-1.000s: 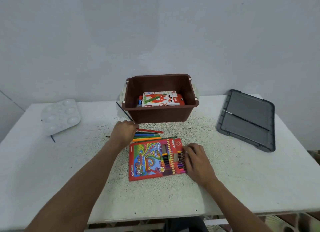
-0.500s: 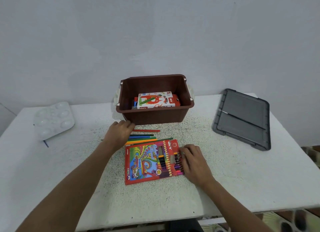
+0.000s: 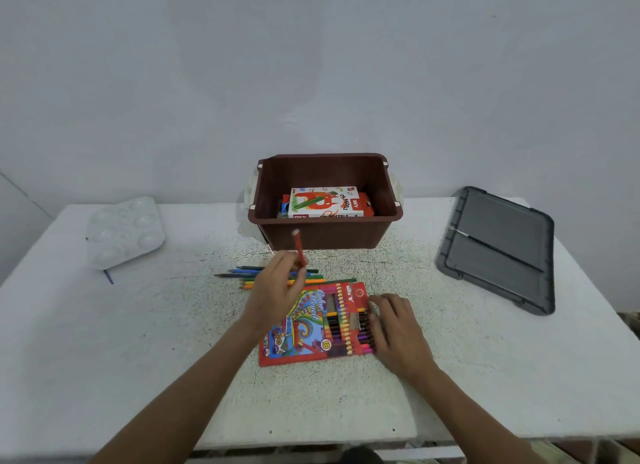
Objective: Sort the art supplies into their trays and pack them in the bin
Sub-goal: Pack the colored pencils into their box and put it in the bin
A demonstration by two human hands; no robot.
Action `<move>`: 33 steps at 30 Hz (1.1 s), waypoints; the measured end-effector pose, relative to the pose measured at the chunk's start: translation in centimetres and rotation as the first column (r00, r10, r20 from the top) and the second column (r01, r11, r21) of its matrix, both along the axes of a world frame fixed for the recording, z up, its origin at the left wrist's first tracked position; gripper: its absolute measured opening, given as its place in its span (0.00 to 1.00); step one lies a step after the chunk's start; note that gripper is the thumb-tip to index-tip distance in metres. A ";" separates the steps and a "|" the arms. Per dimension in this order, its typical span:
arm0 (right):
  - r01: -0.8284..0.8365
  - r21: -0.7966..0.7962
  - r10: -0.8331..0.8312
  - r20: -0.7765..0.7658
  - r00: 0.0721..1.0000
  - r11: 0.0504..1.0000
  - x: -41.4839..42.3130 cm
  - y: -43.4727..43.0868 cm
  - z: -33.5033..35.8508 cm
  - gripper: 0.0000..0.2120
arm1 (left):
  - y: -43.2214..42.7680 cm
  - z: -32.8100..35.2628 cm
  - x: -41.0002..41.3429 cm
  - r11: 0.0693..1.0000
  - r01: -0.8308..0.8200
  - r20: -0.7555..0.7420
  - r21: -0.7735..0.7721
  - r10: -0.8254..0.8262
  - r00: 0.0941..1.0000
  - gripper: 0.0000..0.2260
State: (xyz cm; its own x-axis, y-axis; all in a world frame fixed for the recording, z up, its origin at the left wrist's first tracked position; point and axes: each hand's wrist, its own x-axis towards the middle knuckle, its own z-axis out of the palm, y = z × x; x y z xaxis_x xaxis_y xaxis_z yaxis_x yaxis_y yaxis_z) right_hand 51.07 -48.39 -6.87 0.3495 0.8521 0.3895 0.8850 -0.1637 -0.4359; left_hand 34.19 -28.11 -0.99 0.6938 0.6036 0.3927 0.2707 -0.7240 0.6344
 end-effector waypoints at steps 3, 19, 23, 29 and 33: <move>0.002 0.036 -0.002 -0.003 1.000 0.999 -0.3 -0.2 0.3 0.13 | -2.4 1.4 0.8 0.969 -0.007 0.041 -0.248 0.017 0.999 0.04; -0.102 0.055 0.098 0.079 0.992 0.993 0.8 0.5 2.6 0.18 | -7.2 1.5 3.3 0.782 0.086 0.077 -0.618 -0.050 0.996 0.05; -0.141 0.028 0.138 0.089 0.986 0.990 1.5 0.9 3.2 0.14 | -8.0 1.7 3.2 0.771 0.095 0.109 -0.629 -0.034 0.993 0.05; 0.043 -0.058 -0.031 0.195 0.980 0.997 5.1 -0.9 3.1 0.08 | -5.8 -0.3 0.3 0.930 -0.091 -0.004 -0.357 0.096 0.995 0.10; 0.223 -0.192 -0.163 0.288 0.944 0.956 9.4 -3.4 2.6 0.16 | -2.8 -2.8 -4.2 0.976 -0.215 -0.236 0.037 0.217 0.947 0.27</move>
